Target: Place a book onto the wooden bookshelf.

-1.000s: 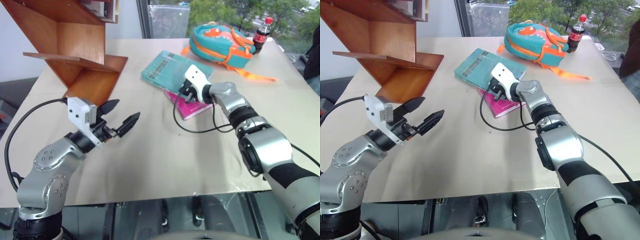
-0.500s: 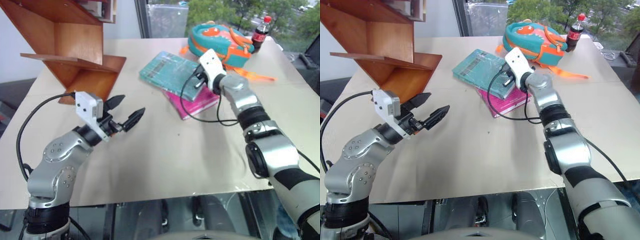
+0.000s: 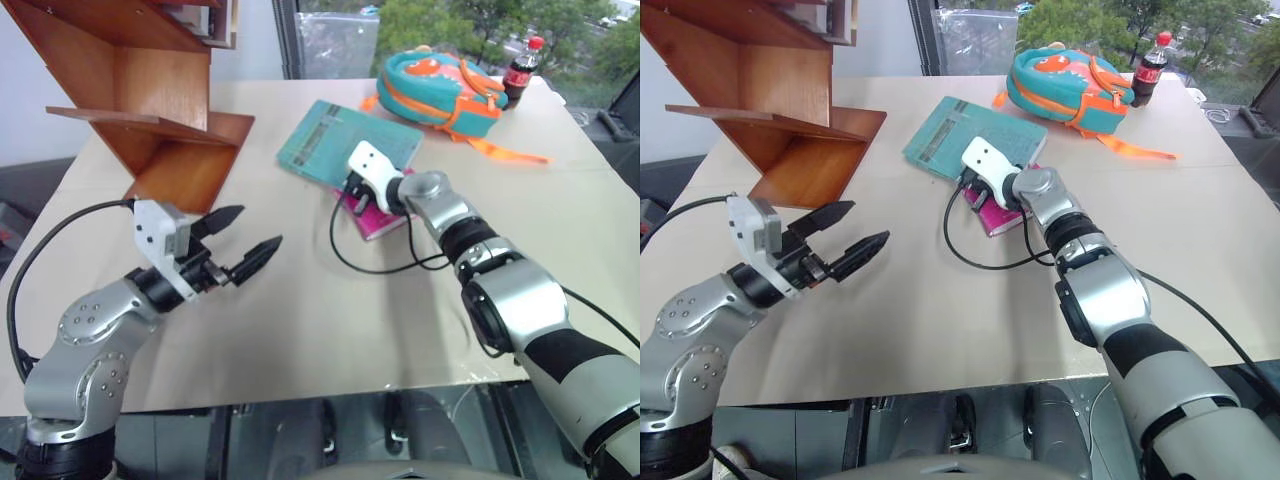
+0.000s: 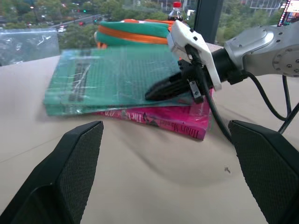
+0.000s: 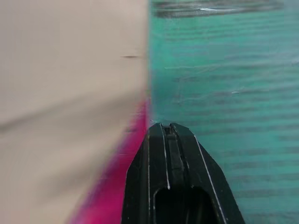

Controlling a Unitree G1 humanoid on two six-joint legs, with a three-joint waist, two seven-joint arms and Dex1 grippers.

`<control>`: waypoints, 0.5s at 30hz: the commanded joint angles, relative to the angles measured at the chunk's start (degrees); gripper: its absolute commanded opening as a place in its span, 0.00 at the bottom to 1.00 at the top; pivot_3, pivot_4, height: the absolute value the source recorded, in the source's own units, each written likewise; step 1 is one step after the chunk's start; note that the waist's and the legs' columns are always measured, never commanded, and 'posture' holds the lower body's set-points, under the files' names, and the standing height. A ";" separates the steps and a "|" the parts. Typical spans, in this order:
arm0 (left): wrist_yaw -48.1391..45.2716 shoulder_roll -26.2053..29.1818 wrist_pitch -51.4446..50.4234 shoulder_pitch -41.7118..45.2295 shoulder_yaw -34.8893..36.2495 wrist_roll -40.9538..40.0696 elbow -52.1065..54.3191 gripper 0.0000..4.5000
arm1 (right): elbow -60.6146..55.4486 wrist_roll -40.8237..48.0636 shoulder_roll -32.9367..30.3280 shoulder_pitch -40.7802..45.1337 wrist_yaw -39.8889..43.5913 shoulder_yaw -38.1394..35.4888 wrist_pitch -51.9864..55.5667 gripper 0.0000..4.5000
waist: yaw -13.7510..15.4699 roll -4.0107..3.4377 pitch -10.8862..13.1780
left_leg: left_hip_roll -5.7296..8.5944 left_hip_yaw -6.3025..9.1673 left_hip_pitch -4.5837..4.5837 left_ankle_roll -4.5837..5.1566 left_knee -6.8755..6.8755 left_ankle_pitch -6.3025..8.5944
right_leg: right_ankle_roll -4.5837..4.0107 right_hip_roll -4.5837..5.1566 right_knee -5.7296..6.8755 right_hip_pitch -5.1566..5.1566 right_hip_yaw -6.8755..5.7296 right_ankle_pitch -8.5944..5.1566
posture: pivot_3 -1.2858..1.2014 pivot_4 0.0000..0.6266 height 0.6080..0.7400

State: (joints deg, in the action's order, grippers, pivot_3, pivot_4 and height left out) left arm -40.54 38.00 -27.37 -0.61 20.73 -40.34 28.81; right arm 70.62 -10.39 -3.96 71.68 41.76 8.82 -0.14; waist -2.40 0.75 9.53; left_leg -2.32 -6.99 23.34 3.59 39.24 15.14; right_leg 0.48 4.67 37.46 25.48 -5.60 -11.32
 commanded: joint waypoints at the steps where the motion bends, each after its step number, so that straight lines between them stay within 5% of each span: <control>1: -1.00 1.43 0.75 -0.62 3.47 -1.29 1.82 1.00 | -3.04 3.69 -0.06 -1.74 2.80 -2.78 -0.24 0.01 | 0.03 0.01 0.00 | 0.00 0.01 0.00 -0.01 0.00 0.00 | 0.00 0.00 0.02 0.00 -0.01 0.00 | 0.52 0.24 1.00; 8: -0.64 1.39 0.83 -0.15 3.12 -0.82 1.12 1.00 | -25.81 11.14 -4.24 -5.56 2.54 -8.37 8.26 0.01 | 0.13 -0.08 0.09 | -0.01 0.03 0.19 -0.03 0.01 -0.02 | -0.01 0.00 0.04 0.20 -0.02 0.00 | 0.52 0.24 1.00; 15: 0.47 0.74 1.16 1.84 1.32 0.40 -0.28 1.00 | -49.28 6.77 -12.37 -18.20 -7.44 -8.04 20.19 0.01 | 0.73 -0.06 0.08 | 0.09 0.24 0.40 -0.02 -0.02 -0.01 | -0.01 0.24 -0.23 0.18 -0.30 -0.01 | 0.52 0.24 1.00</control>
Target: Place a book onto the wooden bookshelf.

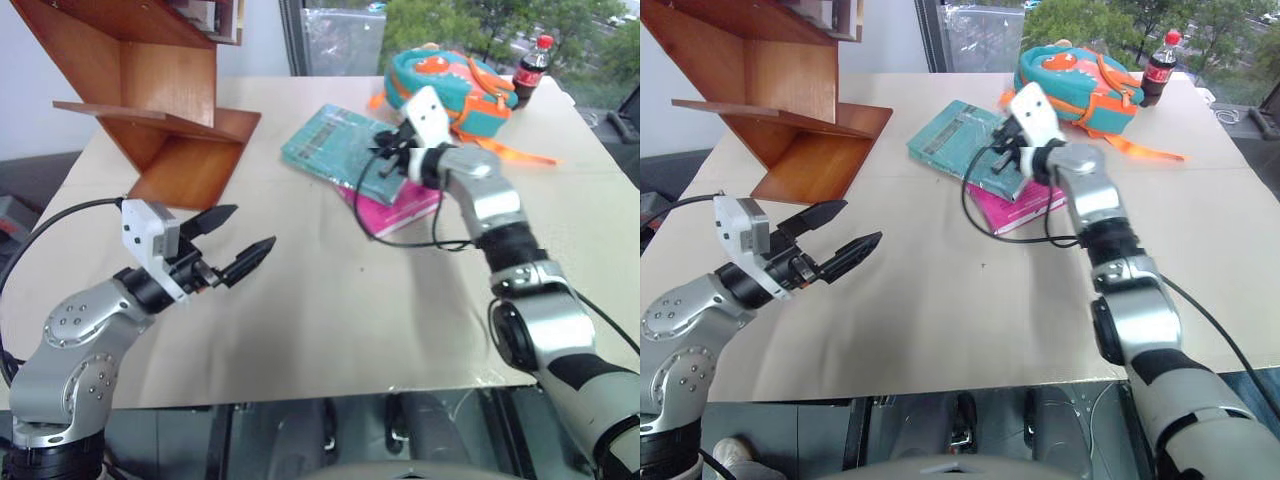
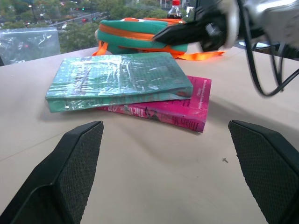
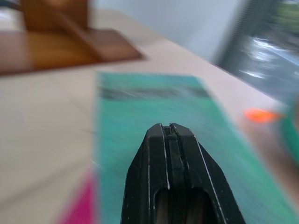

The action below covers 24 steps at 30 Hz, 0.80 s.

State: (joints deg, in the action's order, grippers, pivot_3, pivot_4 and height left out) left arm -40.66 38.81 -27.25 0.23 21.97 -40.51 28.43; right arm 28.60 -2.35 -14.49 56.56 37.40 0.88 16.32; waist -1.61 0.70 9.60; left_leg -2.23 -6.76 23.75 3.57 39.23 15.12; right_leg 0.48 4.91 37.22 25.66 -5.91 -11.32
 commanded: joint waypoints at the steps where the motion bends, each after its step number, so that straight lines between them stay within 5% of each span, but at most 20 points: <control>1: 0.78 -0.20 1.15 1.41 -0.23 0.84 -0.28 1.00 | -9.76 -1.06 -2.36 -4.97 -3.78 -0.35 5.89 0.01 | -0.10 -0.01 0.01 | 0.00 -0.02 0.00 0.00 0.00 0.00 | 0.00 0.00 -0.02 0.01 0.01 0.00 | 0.52 0.24 1.00; 10: 0.53 -0.56 2.18 4.74 -1.79 2.76 -4.74 1.00 | -15.21 -1.40 -0.77 -13.27 -7.23 3.85 10.28 0.01 | -0.80 -0.01 0.01 | -0.10 -0.17 -0.13 -0.01 -0.01 -0.01 | 0.03 -0.34 0.08 0.02 0.03 -0.01 | 0.52 0.24 1.00; 24: 4.02 -1.43 0.07 3.37 -0.84 2.37 -3.65 1.00 | -20.57 5.57 5.70 -16.76 -0.65 8.72 6.44 0.01 | -0.42 -0.01 0.01 | -0.09 -0.04 -0.05 -0.01 0.01 -0.01 | 0.02 -0.32 0.01 0.01 0.07 -0.01 | 0.52 0.24 1.00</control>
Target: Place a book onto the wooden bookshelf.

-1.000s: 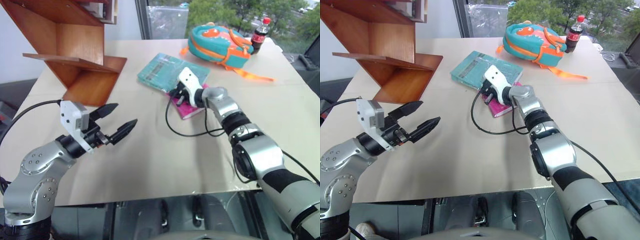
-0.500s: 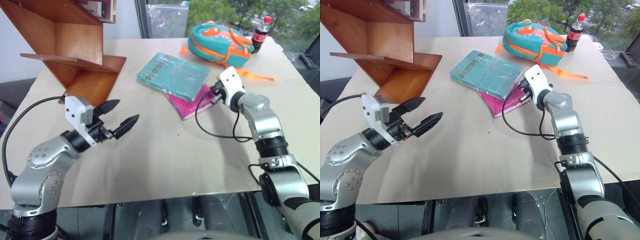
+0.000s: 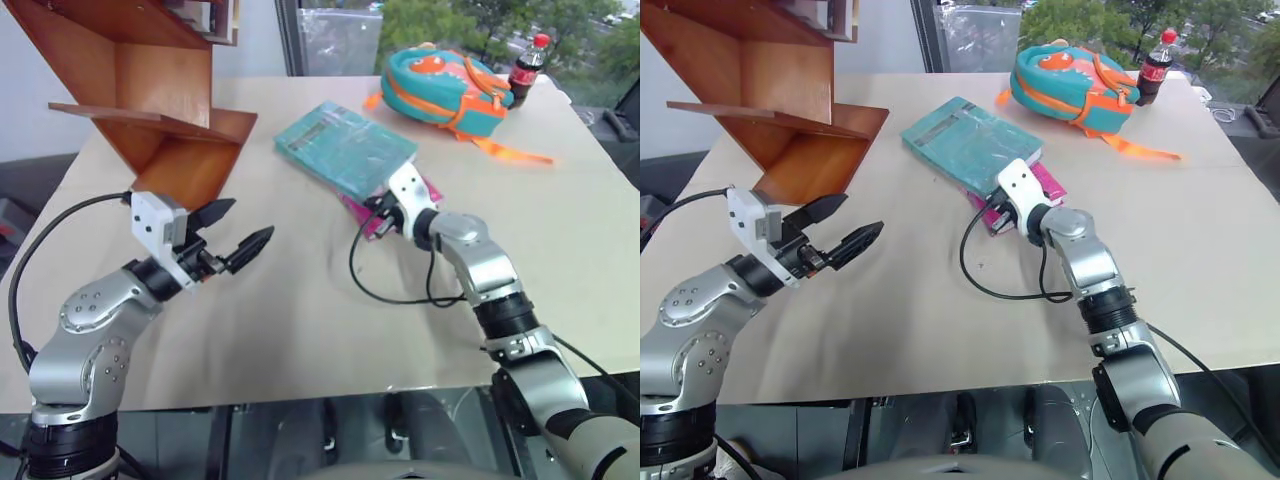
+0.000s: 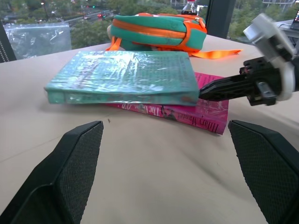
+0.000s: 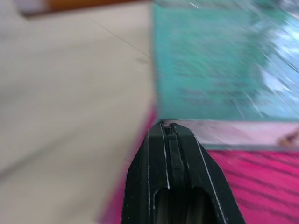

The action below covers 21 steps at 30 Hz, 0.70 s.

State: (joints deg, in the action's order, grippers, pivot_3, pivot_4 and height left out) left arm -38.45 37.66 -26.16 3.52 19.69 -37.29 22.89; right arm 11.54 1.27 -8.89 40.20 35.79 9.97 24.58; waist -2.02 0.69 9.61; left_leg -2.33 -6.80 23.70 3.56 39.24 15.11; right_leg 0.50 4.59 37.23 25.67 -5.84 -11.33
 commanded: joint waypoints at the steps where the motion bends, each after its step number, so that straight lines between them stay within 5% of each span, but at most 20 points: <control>1: 2.73 -0.49 -2.11 0.42 1.43 -1.47 1.83 1.00 | -4.04 2.39 0.04 -0.70 1.22 -0.43 -2.29 0.01 | 0.01 0.00 0.00 | 0.00 0.01 0.00 0.00 0.00 0.00 | 0.00 0.00 0.01 0.00 -0.01 0.00 | 0.52 0.24 1.00; 5: 8.59 -1.76 -9.08 3.57 0.25 -3.29 0.21 1.00 | -9.06 6.08 -2.10 -3.01 3.16 -2.67 -0.77 0.01 | 0.43 0.02 0.00 | 0.03 0.04 0.02 0.00 0.01 0.00 | 0.00 0.02 -0.01 -0.02 -0.01 0.00 | 0.52 0.24 1.00; 8: 12.54 -4.23 -14.80 8.02 -0.82 -5.43 -3.33 1.00 | -15.96 7.81 -6.61 -6.98 5.06 -3.66 0.43 0.19 | 1.34 0.03 -0.01 | 0.06 0.06 0.01 0.01 0.03 0.00 | 0.01 0.05 0.00 -0.05 -0.02 0.00 | 0.52 0.24 1.00; 15: 21.45 -15.05 -23.89 24.84 2.23 -10.84 -25.40 1.00 | -35.04 11.26 -17.05 -16.90 5.08 -8.72 5.50 0.94 | 2.06 0.15 -0.03 | 0.10 0.16 0.01 0.02 0.10 0.00 | 0.03 0.04 -0.01 -0.14 -0.30 0.00 | 0.52 0.24 1.00; 21: 24.19 -24.52 -16.18 45.47 7.97 -10.25 -59.66 1.00 | -41.76 12.68 -18.60 -14.88 0.85 -10.77 10.08 0.98 | 1.86 0.37 0.07 | 0.12 0.17 0.00 0.03 0.21 -0.01 | 0.09 -0.02 0.07 -0.17 -0.38 -0.03 | 0.52 0.24 1.00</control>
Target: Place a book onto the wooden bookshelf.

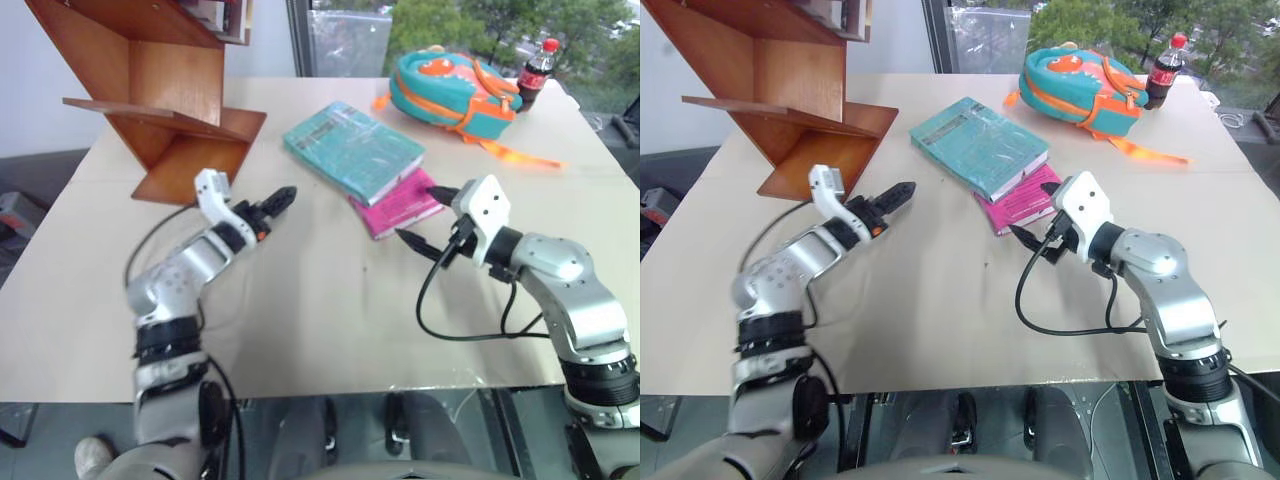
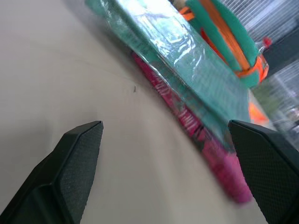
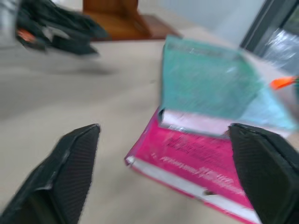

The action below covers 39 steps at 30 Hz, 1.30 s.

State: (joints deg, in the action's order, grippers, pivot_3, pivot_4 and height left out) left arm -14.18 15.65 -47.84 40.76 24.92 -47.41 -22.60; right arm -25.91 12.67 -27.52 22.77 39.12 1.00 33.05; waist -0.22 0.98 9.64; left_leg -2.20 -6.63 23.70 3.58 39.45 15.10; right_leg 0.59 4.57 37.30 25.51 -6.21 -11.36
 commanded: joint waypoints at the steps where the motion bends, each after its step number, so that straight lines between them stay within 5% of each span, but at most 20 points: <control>1: -0.43 -3.40 7.62 11.49 3.26 0.59 -19.73 1.00 | -4.71 1.42 0.14 3.11 -3.22 -1.94 2.15 0.98 | 0.16 0.13 0.07 | 0.02 0.00 0.02 0.00 0.01 0.00 | 0.05 0.00 -0.01 0.01 -0.02 -0.03 | 0.52 0.24 1.00; 8: -2.89 -6.22 20.87 26.31 8.71 2.26 -45.28 1.00 | -6.61 0.98 -0.49 3.39 -7.09 -1.67 3.97 0.98 | -0.09 0.36 0.19 | 0.05 -0.03 0.13 0.02 -0.10 0.01 | -0.05 0.01 -0.28 0.03 -0.02 0.04 | 0.52 0.24 1.00; 12: -3.76 -6.65 22.61 27.90 11.05 2.43 -49.13 0.76 | -8.38 1.23 -0.92 2.32 -8.88 -2.28 5.10 1.00 | -0.43 0.35 0.19 | 0.04 -0.03 0.11 0.02 -0.23 0.01 | -0.05 0.00 -0.36 0.04 -0.04 0.04 | 0.52 0.24 1.00; 19: -4.97 -6.87 18.60 26.02 12.11 2.02 -46.69 0.03 | -9.19 1.22 -1.28 1.67 -10.42 -2.08 5.54 1.00 | -0.40 0.36 0.19 | 0.04 0.01 0.11 0.02 -0.16 0.01 | -0.01 0.03 -0.33 0.01 -0.08 0.03 | 0.52 0.24 1.00; 23: -2.66 -8.22 9.82 20.31 11.73 -0.09 -35.97 0.01 | -9.18 1.20 -1.54 1.41 -10.59 -1.83 5.27 1.00 | -0.44 0.36 0.19 | 0.03 0.01 0.07 0.02 -0.11 0.01 | -0.02 0.03 -0.26 -0.01 -0.05 0.04 | 0.52 0.24 1.00; 31: 17.49 -17.05 -10.08 -1.21 11.68 -13.56 6.74 0.01 | -9.83 2.41 -3.09 -0.07 -9.24 -2.11 5.05 1.00 | -0.40 0.36 0.18 | -0.02 0.06 0.01 0.01 -0.12 0.01 | -0.04 0.06 -0.22 -0.05 0.26 0.05 | 0.52 0.24 1.00; 37: 24.87 -18.12 -12.86 -6.95 10.61 -19.63 16.45 0.01 | -10.71 3.80 -4.78 -1.45 -7.77 -2.50 4.88 1.00 | -0.08 0.36 0.17 | 0.00 0.21 -0.19 0.01 0.03 0.01 | -0.03 0.06 -0.18 -0.36 0.11 0.04 | 0.52 0.24 1.00; 39: 25.33 -17.49 -13.84 -8.35 10.01 -21.30 17.78 0.18 | -10.97 4.07 -5.25 -1.75 -7.62 -2.46 4.87 1.00 | 0.00 0.38 0.17 | 0.01 0.21 -0.29 0.01 0.03 0.01 | -0.03 0.06 -0.18 -0.45 0.12 0.03 | 0.52 0.24 1.00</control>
State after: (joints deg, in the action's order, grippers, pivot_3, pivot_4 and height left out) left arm 9.93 -2.37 -60.22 33.67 35.84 -67.12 -6.99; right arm -34.23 16.21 -31.85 21.04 31.07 0.05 38.71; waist -0.22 1.36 9.81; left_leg -2.19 -6.43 23.34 3.60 39.48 15.11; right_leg 0.56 4.62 37.13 24.99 -6.09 -11.34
